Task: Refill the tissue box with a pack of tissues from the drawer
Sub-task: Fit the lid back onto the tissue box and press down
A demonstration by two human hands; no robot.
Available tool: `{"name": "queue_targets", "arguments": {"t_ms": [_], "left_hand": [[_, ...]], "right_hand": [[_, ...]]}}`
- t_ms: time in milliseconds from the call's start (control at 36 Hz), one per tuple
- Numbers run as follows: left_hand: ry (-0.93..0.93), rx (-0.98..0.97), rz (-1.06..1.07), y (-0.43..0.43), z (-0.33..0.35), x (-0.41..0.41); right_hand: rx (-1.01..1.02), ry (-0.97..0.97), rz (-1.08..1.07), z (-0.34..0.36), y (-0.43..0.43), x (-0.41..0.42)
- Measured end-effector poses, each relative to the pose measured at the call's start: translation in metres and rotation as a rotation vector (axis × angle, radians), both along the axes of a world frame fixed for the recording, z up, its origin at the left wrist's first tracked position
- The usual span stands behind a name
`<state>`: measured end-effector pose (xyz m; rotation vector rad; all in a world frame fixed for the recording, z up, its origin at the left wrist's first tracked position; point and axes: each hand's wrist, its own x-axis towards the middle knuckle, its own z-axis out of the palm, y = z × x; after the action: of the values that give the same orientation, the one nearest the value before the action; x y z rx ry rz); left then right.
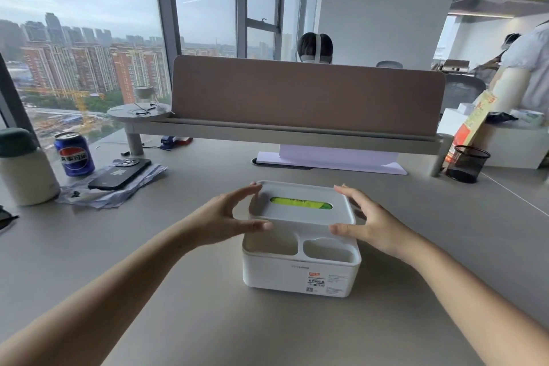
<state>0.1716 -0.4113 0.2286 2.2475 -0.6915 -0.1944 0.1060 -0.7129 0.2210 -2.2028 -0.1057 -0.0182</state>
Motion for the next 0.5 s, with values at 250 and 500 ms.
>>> {"name": "queue_targets", "arguments": {"t_ms": [250, 500], "left_hand": [[0.045, 0.021, -0.035, -0.006, 0.004, 0.02], [0.047, 0.035, -0.048, -0.009, 0.004, 0.025]], "right_hand": [[-0.057, 0.054, -0.008, 0.004, -0.004, 0.006], [-0.127, 0.069, -0.008, 0.007, -0.005, 0.012]]}}
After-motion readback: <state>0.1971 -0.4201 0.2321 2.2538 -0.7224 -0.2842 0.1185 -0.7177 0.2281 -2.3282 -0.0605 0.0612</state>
